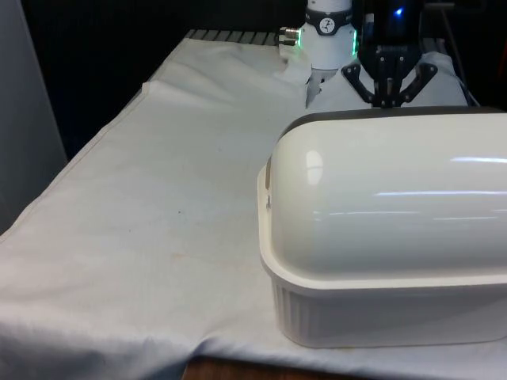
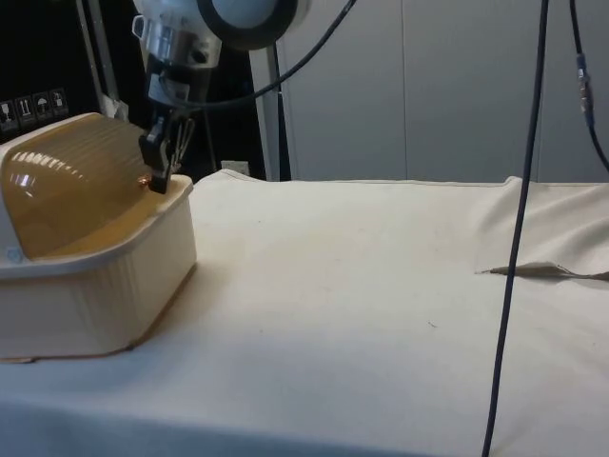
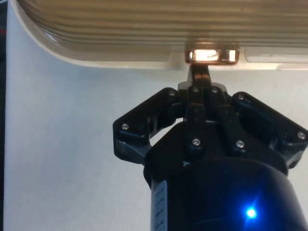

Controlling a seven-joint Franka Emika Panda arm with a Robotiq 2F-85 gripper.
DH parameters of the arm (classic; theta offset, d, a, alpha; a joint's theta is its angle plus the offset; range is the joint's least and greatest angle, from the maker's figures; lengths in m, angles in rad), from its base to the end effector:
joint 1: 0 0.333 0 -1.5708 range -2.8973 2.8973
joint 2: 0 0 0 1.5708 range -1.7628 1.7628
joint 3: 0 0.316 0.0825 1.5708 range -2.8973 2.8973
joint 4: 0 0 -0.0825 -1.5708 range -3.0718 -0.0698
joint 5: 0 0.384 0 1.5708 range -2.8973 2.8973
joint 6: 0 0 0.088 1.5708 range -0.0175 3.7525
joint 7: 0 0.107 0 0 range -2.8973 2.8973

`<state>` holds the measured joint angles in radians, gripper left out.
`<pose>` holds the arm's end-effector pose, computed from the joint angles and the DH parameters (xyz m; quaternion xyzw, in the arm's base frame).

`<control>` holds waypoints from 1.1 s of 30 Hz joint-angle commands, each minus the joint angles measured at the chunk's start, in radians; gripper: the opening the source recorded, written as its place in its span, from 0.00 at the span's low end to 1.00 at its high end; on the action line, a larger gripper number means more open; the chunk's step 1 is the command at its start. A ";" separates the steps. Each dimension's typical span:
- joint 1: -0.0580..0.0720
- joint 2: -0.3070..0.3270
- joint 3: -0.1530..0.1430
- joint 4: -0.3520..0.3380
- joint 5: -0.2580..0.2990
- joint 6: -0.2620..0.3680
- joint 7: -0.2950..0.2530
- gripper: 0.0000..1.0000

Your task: Open the lid, then close it.

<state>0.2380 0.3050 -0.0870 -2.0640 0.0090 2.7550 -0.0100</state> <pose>0.6151 0.0956 0.3269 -0.9780 -0.0796 -0.1926 0.0036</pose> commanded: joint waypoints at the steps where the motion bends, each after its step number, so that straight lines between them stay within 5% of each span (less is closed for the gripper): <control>1: 0.003 -0.006 -0.004 -0.005 -0.007 0.016 0.005 0.00; 17: 0.000 -0.016 -0.001 -0.002 0.000 0.060 -0.001 0.00; 33: 0.000 -0.012 -0.002 -0.021 0.000 0.205 0.003 0.00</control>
<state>0.2380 0.2890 -0.0880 -2.0840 0.0090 2.9430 -0.0090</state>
